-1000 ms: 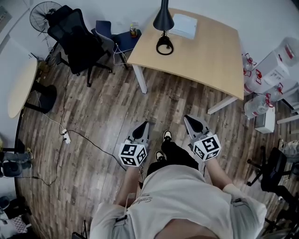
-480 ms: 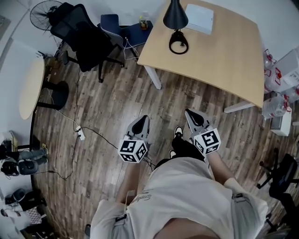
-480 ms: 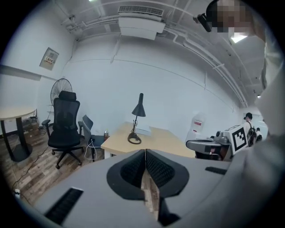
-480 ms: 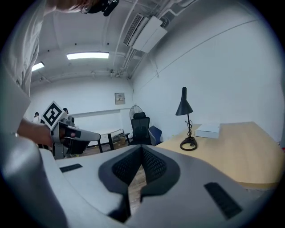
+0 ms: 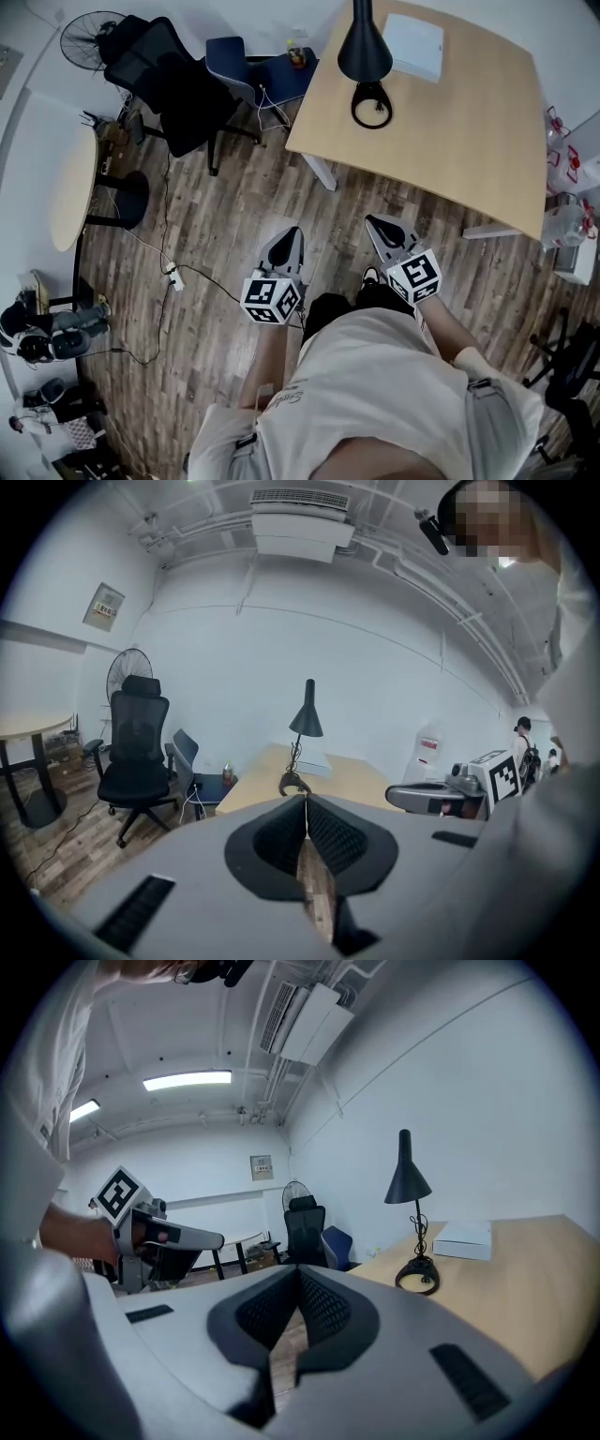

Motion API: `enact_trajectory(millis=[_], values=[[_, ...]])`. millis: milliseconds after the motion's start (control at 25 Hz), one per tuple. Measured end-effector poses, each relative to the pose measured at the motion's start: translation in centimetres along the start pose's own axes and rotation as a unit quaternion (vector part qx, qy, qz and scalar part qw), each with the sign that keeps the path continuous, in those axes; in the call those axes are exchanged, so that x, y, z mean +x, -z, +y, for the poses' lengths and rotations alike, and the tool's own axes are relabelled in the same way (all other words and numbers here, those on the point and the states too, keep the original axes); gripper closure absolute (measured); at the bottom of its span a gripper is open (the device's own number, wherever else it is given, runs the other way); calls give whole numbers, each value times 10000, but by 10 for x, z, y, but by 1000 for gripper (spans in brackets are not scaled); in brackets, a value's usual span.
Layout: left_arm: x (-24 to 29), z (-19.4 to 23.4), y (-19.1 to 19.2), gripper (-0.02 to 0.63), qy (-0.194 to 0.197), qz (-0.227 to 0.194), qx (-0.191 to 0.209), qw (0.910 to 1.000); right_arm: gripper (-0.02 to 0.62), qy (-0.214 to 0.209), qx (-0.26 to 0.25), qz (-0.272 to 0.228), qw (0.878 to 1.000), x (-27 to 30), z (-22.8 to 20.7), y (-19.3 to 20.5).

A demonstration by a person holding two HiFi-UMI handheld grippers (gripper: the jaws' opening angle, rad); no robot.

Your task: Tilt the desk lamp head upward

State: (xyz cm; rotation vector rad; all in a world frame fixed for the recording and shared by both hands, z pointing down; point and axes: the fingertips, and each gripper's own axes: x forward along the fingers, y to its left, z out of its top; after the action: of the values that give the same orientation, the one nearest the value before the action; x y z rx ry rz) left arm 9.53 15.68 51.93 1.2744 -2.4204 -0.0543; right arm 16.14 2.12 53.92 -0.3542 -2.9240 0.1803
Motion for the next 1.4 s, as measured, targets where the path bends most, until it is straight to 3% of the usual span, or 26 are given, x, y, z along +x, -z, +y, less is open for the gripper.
enact_trajectory(millis=[400,880,1040,1200,1400], values=[[25,73,-9,591,230,61,-204,9995,600,159,-88,348,9992,68,9,0],[61,180,-57,591,1184,134,158,9928,600,1367,354,-125,9899,163,9,-52],[76,199,-65,591,1425,213,259,9892,600,1802,511,-212,9821,174,2,-57],[94,207,-73,591,1570,184,155,9873,600,2053,489,2,9775,173,-12,-54],[131,218,-66,591,1696,353,200,9847,600,2366,536,-69,9701,177,-38,-44]])
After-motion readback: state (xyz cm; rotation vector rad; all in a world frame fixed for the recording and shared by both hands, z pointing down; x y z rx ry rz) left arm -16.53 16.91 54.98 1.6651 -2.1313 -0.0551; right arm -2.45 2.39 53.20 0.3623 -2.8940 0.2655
